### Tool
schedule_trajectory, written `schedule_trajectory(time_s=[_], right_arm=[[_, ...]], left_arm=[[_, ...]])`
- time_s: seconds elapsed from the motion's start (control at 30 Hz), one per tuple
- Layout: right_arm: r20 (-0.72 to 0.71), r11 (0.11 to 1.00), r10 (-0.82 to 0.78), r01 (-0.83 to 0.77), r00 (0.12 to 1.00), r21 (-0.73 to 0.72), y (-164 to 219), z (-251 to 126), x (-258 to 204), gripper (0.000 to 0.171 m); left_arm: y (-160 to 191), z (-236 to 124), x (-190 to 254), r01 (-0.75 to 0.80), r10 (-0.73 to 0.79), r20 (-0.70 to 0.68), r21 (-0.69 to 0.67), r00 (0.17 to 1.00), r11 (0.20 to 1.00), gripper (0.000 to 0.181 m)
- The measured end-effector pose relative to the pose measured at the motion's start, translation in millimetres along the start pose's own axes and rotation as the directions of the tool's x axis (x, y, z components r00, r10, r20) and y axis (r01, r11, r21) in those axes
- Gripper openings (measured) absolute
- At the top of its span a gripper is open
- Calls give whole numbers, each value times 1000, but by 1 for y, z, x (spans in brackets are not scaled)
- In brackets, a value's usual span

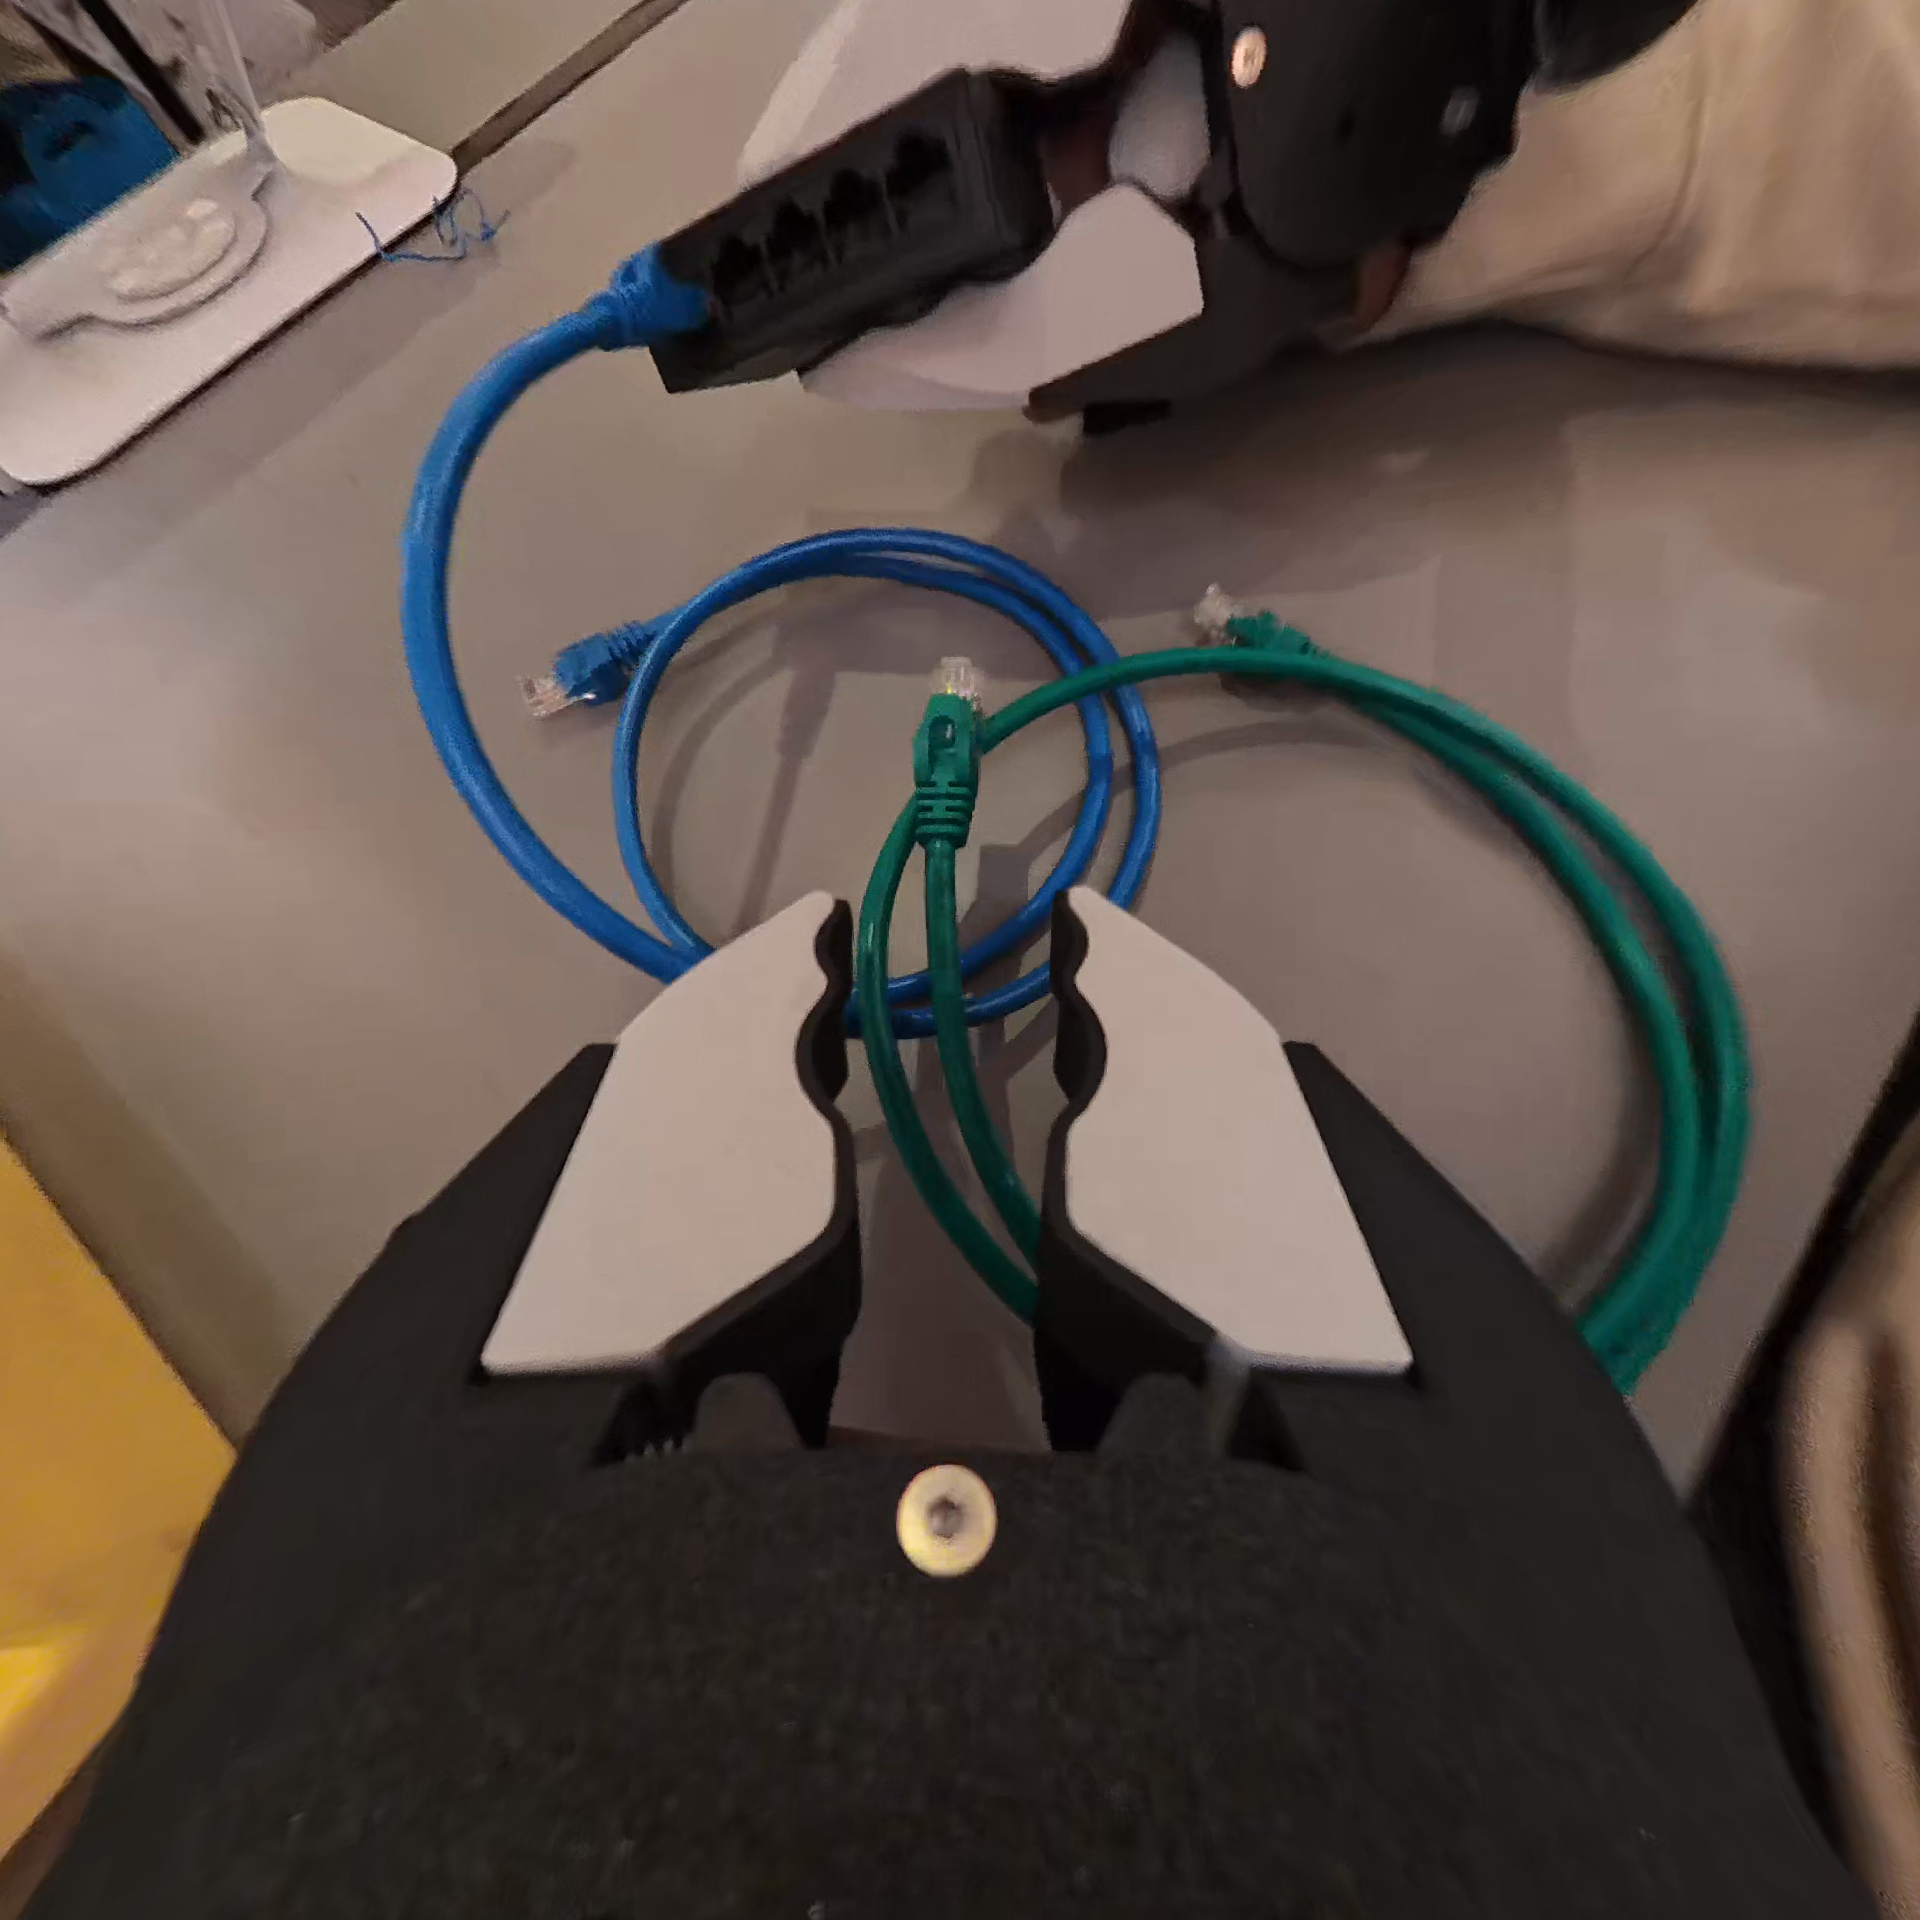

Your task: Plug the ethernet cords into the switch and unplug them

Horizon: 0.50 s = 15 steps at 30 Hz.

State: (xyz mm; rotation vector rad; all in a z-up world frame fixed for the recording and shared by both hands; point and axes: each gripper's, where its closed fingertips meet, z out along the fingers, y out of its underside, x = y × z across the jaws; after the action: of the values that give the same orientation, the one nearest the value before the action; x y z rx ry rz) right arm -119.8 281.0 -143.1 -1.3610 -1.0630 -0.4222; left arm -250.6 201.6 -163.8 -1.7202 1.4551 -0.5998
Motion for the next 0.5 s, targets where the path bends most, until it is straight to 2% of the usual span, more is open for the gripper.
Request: schedule_trajectory(time_s=[0.1,0.23,0.33,0.5], right_arm=[[1,1000,2,-2,1000,-1,0,0,0,30],[2,1000,4,-4,1000,0,0,-1,0,30],[6,1000,0,0,1000,-2,0,0,-1,30],[7,1000,10,-10,1000,4,-1,-1,-1,31]], left_arm=[[6,10,-2,-121,123,68,-37,990,992,35],[10,19,-5,-194,199,103,-53,975,980,26],[14,24,-7,-193,197,95,-49,976,980,5],[9,23,5,-103,103,-33,13,994,995,5]])
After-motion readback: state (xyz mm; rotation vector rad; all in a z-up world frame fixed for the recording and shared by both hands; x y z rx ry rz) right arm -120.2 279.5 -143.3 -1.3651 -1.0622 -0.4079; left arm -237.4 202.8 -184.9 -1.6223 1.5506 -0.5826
